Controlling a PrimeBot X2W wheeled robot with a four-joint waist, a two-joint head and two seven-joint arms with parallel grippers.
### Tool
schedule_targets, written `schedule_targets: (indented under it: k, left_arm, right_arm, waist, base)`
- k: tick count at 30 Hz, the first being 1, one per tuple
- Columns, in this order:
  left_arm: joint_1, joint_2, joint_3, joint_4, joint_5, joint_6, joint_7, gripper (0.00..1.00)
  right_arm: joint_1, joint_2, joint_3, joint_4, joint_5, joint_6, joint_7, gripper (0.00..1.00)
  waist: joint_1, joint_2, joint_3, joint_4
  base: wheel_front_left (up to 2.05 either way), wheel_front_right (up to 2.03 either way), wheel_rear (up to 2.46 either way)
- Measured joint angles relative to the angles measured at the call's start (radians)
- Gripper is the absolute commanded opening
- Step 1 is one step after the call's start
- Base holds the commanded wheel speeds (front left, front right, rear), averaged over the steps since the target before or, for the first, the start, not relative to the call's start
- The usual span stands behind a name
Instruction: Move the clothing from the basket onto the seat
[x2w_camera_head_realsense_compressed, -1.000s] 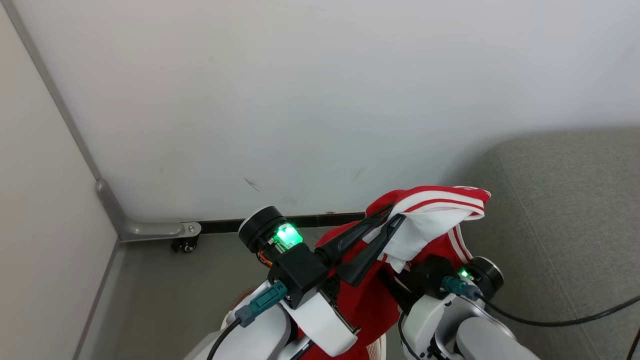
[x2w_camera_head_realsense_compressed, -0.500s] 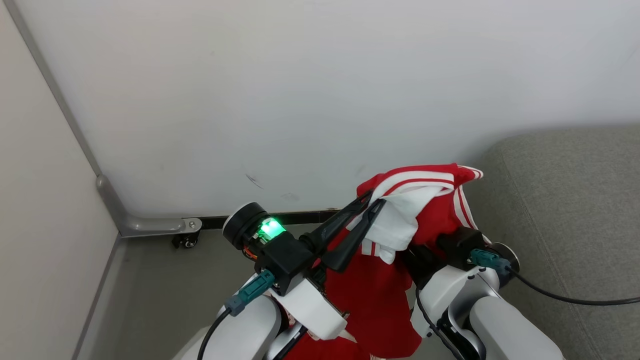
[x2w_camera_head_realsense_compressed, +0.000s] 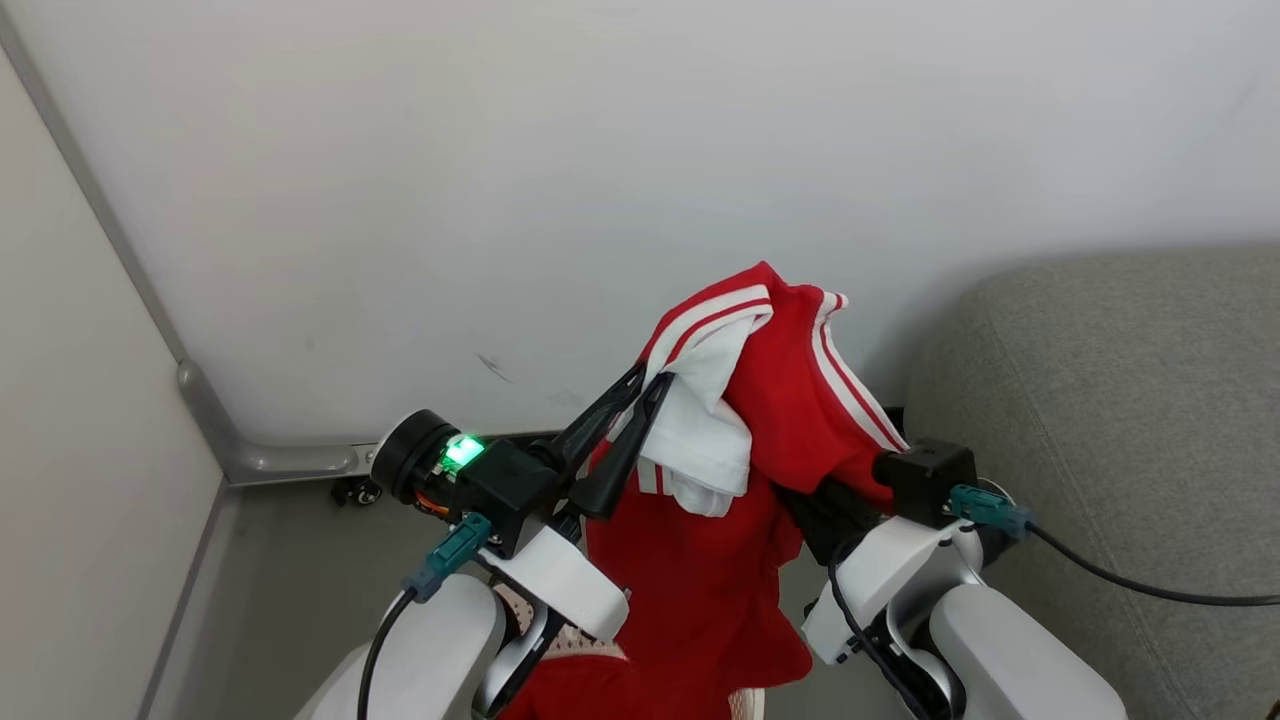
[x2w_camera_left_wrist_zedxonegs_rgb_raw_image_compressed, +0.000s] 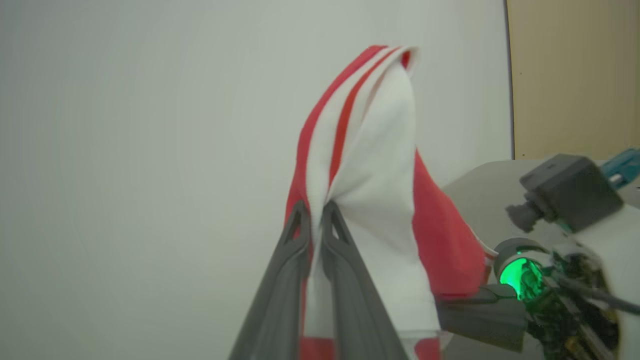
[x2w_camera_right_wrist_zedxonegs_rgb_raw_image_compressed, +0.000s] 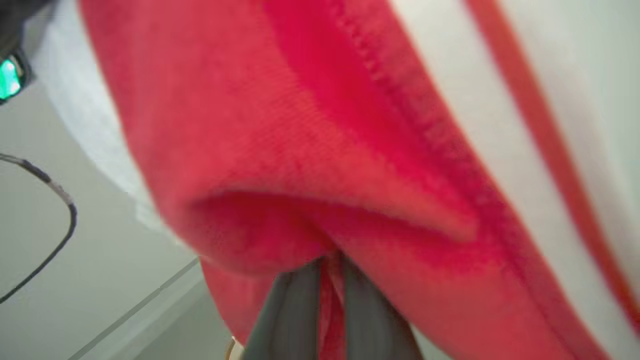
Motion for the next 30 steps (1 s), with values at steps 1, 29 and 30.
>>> schedule_targets:
  k: [1, 29, 30]
  left_arm:
    - [0.001, 0.000, 0.002, 0.007, 0.000, 0.003, 0.000, 0.00]
    - [0.066, 0.020, 0.007, 0.146, -0.007, 0.010, -0.001, 0.00]
    - [0.068, 0.020, 0.007, 0.147, -0.007, 0.011, -0.001, 0.00]
  right_arm:
    - [0.000, 0.000, 0.008, -0.012, 0.014, 0.000, 0.000, 0.00]
    - [-0.029, 0.000, -0.011, -0.141, 0.267, 0.000, 0.000, 0.00]
    - [-0.029, -0.001, -0.012, -0.141, 0.262, 0.000, 0.000, 0.00]
  waist:
    - [0.0000, 0.0000, -0.001, -0.002]
    - [0.0000, 0.0000, -0.019, -0.018]
    - [0.0000, 0.0000, -0.020, -0.018]
  base:
    - [0.00, 0.00, 0.00]
    - [0.00, 0.00, 0.00]
    - [0.00, 0.00, 0.00]
